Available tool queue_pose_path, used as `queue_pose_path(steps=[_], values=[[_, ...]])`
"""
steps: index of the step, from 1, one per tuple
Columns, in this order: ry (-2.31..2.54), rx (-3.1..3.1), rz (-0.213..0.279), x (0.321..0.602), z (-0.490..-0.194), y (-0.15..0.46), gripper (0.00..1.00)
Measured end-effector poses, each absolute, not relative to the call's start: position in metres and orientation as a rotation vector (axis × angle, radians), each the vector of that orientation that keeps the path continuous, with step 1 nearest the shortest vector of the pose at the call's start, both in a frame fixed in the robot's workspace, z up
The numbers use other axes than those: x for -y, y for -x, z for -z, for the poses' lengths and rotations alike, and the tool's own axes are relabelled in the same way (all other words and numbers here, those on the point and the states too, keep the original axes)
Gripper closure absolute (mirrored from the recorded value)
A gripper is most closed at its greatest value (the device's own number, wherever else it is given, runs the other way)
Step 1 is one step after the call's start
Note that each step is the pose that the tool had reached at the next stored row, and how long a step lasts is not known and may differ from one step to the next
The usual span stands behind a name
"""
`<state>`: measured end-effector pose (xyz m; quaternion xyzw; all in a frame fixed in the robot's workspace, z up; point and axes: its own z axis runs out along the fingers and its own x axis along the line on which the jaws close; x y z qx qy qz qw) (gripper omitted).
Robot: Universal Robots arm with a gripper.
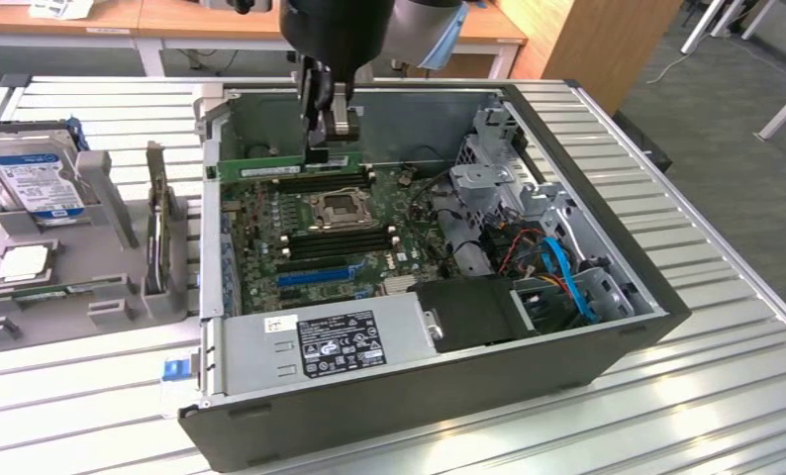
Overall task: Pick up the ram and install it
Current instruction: 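Pick up the ram and move it above insertion slot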
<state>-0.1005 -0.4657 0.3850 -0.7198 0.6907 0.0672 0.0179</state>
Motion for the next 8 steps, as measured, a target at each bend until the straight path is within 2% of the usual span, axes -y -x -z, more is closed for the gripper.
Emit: queue_pose_path(steps=[8], values=[[2.23,-2.151,-0.208,0.466,-0.385,0.089,0.88]])
